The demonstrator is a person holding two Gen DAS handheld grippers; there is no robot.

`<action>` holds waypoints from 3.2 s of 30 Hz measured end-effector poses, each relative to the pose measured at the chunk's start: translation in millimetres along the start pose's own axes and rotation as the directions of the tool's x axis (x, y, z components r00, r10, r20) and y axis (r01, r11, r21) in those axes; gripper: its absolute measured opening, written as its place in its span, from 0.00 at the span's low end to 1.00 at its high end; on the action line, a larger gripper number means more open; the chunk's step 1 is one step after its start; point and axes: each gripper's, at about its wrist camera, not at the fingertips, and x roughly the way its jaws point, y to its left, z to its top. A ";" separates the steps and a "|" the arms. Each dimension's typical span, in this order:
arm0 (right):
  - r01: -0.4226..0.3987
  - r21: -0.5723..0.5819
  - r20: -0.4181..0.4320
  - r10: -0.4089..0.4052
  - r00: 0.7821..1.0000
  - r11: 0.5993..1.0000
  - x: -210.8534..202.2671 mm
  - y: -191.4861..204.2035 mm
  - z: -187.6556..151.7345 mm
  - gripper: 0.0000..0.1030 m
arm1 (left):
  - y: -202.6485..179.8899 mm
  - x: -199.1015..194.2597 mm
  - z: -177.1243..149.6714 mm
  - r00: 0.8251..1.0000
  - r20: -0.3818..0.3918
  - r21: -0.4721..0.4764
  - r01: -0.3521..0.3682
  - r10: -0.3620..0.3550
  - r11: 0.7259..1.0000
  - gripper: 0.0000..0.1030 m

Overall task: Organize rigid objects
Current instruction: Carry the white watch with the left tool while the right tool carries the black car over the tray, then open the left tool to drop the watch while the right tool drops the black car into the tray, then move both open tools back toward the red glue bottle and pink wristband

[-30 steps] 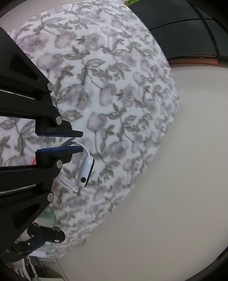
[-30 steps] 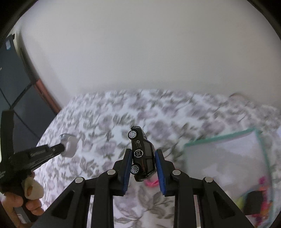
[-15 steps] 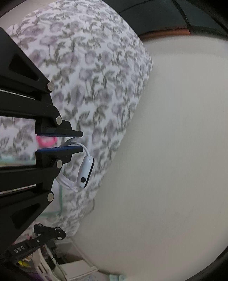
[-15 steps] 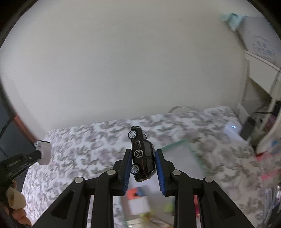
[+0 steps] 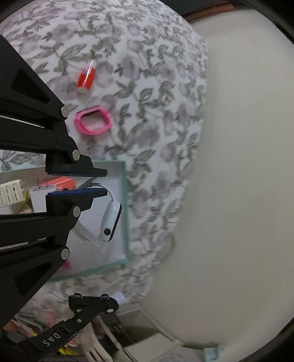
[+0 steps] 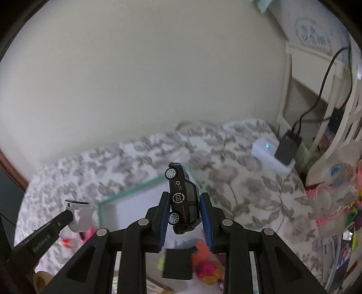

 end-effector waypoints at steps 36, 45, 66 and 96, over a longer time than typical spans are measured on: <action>0.028 -0.014 -0.208 -0.030 0.978 1.000 58.7 -1.6 -31.7 0.28 | -32.7 45.5 -26.7 0.995 -0.091 0.150 -0.017 0.031 0.989 0.13; 0.043 -0.023 -0.203 -0.047 0.978 0.999 52.9 1.1 -27.9 0.29 | -26.7 32.8 -17.6 0.994 -0.084 0.142 -0.054 0.066 0.988 0.17; 0.063 -0.050 -0.200 -0.072 0.977 0.997 42.2 6.2 -22.4 0.52 | 20.5 29.1 2.5 0.964 -0.129 0.072 -0.223 0.231 0.972 0.76; 0.075 -0.058 -0.204 -0.085 0.975 0.996 43.7 12.7 -22.9 0.95 | 69.3 30.9 16.4 0.958 -0.127 -0.027 -0.263 0.258 0.964 1.00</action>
